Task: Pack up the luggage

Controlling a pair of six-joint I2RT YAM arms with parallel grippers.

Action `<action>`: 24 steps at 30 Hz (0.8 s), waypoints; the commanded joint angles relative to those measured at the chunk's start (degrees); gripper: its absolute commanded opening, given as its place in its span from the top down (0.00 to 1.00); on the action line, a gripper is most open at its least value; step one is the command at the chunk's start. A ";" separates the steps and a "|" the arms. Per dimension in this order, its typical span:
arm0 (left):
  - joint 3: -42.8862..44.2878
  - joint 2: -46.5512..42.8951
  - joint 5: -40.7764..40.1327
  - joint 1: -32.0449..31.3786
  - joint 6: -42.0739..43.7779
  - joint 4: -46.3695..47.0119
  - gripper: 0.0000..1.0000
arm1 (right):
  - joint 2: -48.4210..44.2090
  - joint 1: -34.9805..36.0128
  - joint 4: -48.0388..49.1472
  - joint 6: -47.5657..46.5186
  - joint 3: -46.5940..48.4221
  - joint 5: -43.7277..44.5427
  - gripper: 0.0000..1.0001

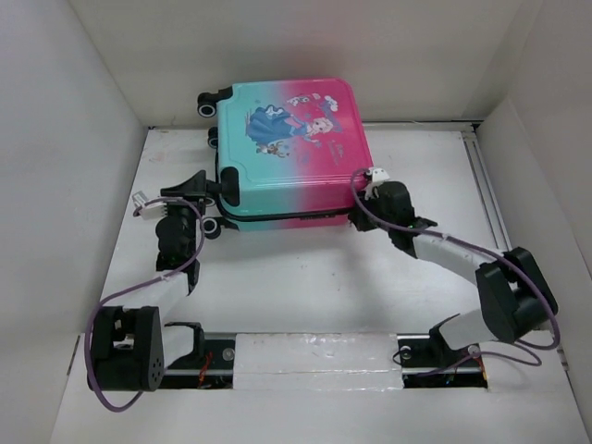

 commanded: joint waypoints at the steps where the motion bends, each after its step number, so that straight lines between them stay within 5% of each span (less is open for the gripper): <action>1: -0.57 0.29 12.63 -6.53 3.37 2.51 1.00 | 0.68 15.84 12.97 1.46 3.44 -5.40 1.00; 5: -0.57 -0.41 12.63 -6.53 4.16 1.80 1.00 | -8.60 20.18 17.91 4.99 -5.62 0.23 1.00; 8: -1.44 0.90 14.47 -7.14 2.41 5.04 1.00 | -13.81 15.81 14.05 2.01 -7.03 7.19 1.00; 11: -1.45 2.93 15.18 -8.29 1.18 7.60 1.00 | -12.86 3.07 11.85 0.24 -0.73 -2.45 1.00; 14: -0.58 4.25 14.57 -12.40 2.22 7.61 1.00 | -7.59 -0.83 9.75 -0.28 5.07 -11.24 1.00; 20: 3.99 8.02 12.55 -21.45 4.96 7.68 1.00 | -1.09 16.89 22.09 5.16 0.09 -7.31 1.00; 24: 6.10 12.50 13.86 -26.65 4.25 10.58 1.00 | -0.71 17.02 19.61 3.59 -0.79 -5.22 1.00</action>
